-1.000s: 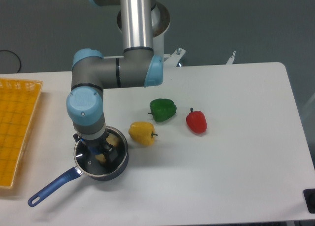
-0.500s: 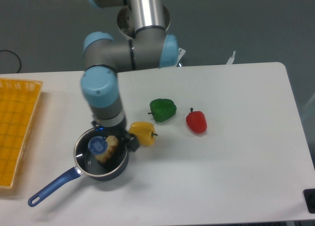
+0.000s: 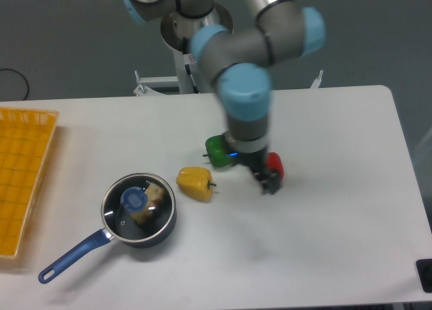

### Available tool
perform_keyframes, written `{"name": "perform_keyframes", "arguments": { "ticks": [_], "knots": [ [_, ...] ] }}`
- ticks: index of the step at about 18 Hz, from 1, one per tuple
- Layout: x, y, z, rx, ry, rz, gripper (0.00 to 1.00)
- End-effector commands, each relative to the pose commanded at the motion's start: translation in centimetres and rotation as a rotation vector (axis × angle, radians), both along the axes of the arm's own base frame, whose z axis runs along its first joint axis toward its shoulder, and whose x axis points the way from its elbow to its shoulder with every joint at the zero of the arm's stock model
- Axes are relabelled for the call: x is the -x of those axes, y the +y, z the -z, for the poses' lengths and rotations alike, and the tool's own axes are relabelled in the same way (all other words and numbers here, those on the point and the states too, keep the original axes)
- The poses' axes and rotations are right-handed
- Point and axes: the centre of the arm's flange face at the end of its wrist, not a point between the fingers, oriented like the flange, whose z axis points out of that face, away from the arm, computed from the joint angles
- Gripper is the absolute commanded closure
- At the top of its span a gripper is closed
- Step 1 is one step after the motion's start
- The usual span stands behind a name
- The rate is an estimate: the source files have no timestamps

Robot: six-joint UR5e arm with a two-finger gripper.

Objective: Close the pot lid
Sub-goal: 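Release the lid knob and raise the gripper away from the pan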

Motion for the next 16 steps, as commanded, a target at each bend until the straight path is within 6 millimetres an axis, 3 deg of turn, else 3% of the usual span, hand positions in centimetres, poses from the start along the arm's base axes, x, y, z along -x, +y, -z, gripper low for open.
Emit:
{"name": "perform_keyframes", "arguments": {
  "ticks": [5,12,16],
  "knots": [
    [3.0,-3.1,1.4,0.023,-0.015,0.182,0.0],
    [4.1,-2.8,5.5,0.047,-0.075,0.27,0.0],
    [4.2,-2.6,5.5,0.045,-0.062,0.27,0.0]
  ]
}}
